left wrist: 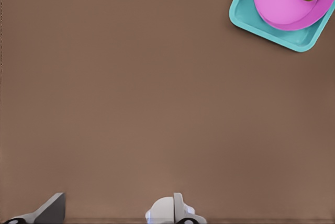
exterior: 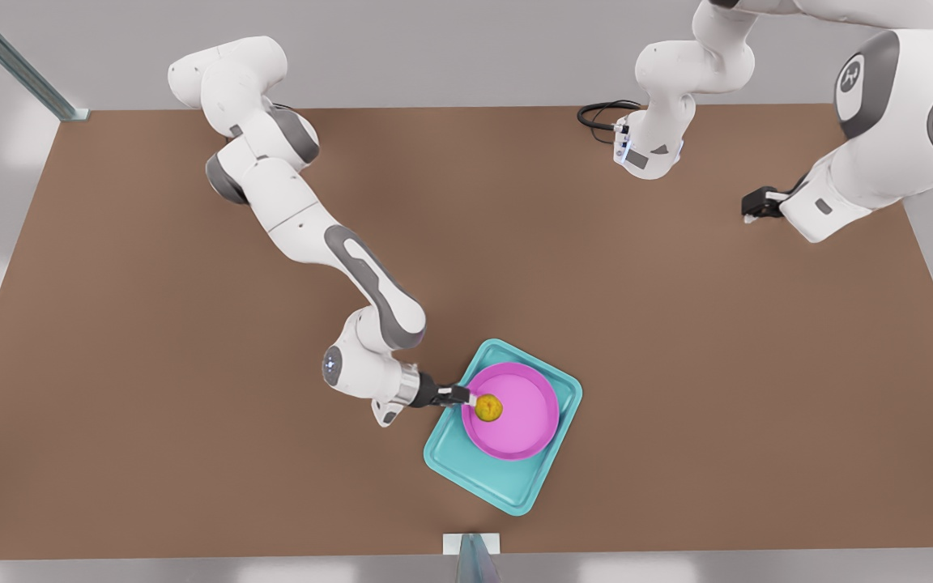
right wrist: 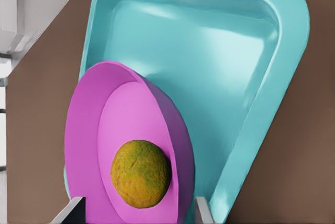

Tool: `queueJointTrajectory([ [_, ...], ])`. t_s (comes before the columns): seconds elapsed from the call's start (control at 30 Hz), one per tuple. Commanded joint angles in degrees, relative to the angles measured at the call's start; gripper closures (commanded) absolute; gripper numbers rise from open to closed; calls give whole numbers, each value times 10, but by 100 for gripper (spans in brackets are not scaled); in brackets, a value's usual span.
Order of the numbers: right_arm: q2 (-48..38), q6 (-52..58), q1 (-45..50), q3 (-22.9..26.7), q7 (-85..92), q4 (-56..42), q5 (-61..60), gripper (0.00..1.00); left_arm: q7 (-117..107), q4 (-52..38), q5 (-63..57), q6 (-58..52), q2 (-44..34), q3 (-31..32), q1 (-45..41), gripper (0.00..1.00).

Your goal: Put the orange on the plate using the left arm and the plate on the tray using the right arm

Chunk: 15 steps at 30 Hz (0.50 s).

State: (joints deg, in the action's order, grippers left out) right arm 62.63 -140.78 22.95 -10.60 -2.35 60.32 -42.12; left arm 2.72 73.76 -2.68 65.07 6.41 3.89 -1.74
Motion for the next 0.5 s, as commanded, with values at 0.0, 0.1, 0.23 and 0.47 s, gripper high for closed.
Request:
queueJointTrajectory([
  [0.0, -28, 138, 3, 60, -8, -2, 25, 0, 4, 0, 0, -18, -2, -1, 0, 0],
  [0.1, -100, 590, -26, 211, 89, -131, 330, 0, 4, 2, 2, -13, 14, 5, 0, 0],
  [0.23, -278, 731, -24, 295, 174, -129, 388, 0, -6, -1, 39, 26, 48, 0, 3, 0],
  [0.47, -541, 654, -98, 148, 89, 147, 493, 0, -3, -24, 37, 27, 65, 0, 4, 0],
])
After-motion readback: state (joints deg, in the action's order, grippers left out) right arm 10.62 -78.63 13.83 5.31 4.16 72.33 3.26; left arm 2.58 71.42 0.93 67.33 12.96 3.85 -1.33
